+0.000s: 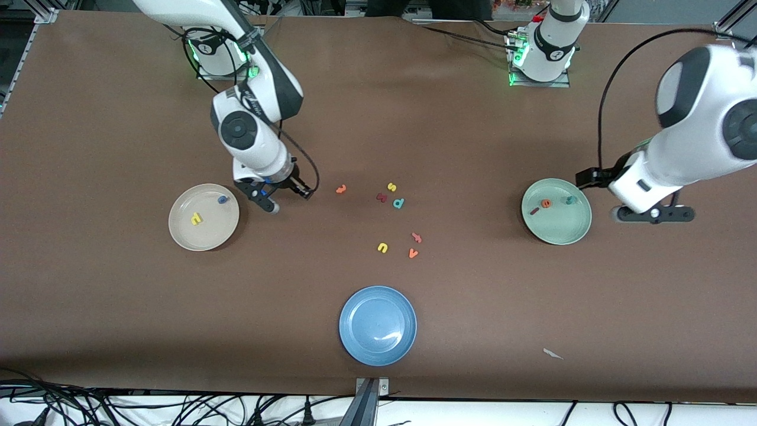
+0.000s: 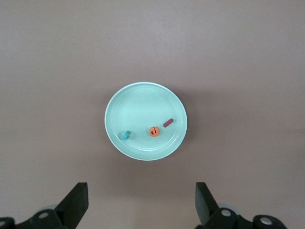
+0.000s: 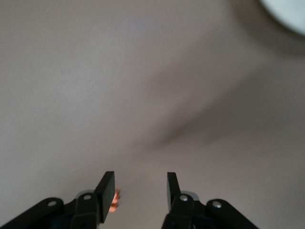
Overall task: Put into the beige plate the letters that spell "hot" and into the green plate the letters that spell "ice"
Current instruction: 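Grasp the small orange letter with the right gripper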
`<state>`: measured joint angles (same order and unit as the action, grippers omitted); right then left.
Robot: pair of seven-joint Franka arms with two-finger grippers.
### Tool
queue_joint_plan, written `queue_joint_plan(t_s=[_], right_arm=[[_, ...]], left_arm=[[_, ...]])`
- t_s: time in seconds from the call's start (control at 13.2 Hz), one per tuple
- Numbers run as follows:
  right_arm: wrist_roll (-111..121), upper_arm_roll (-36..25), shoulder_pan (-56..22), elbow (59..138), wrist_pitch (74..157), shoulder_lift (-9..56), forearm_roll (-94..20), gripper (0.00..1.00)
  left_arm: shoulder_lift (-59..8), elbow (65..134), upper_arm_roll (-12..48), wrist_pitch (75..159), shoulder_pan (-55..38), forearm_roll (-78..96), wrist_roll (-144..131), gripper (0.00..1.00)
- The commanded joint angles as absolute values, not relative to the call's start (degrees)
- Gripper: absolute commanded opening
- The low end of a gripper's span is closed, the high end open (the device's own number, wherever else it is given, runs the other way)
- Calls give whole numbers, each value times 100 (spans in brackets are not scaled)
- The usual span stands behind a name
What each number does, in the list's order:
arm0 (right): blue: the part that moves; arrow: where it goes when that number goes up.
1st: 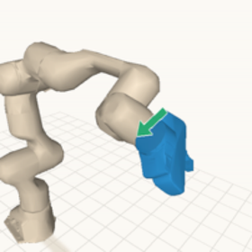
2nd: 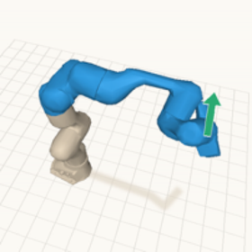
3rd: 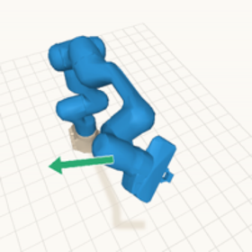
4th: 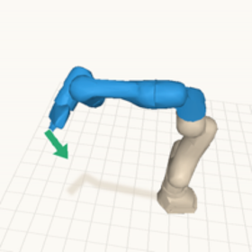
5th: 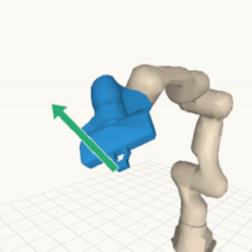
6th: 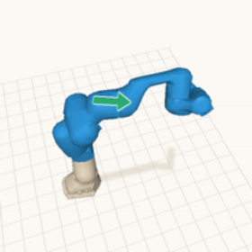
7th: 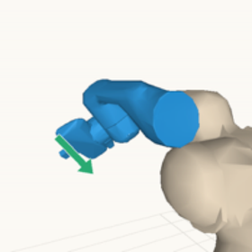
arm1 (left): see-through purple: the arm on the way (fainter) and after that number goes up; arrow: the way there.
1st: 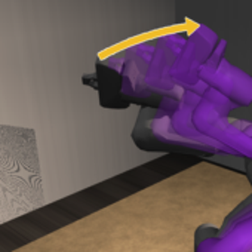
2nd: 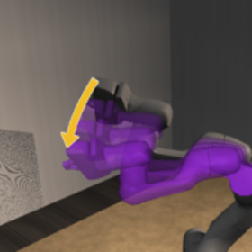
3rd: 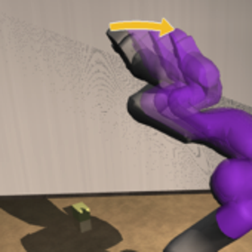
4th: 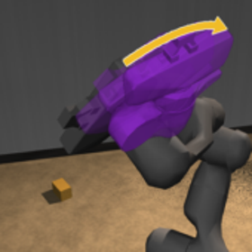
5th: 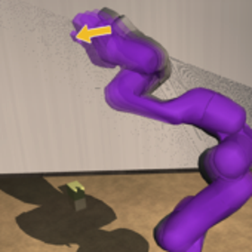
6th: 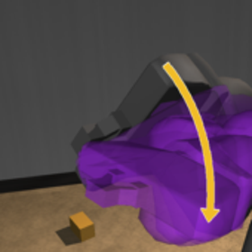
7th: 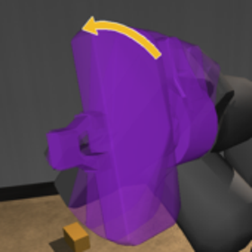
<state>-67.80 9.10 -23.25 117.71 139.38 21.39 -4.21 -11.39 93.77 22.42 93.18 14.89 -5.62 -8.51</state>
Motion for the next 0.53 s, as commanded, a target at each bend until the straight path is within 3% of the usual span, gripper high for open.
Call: queue_joint_plan(t_s=[0.0,0.46], right_arm=[[-7459,896,-2609,11769,14167,2241,-483,52],[-8428,844,-3154,11733,14905,2759,-326,52]], left_arm=[[-1186,9001,2250,9001,1600,-404,-423,99],[-1230,8851,2224,8886,1608,-211,-404,99]])
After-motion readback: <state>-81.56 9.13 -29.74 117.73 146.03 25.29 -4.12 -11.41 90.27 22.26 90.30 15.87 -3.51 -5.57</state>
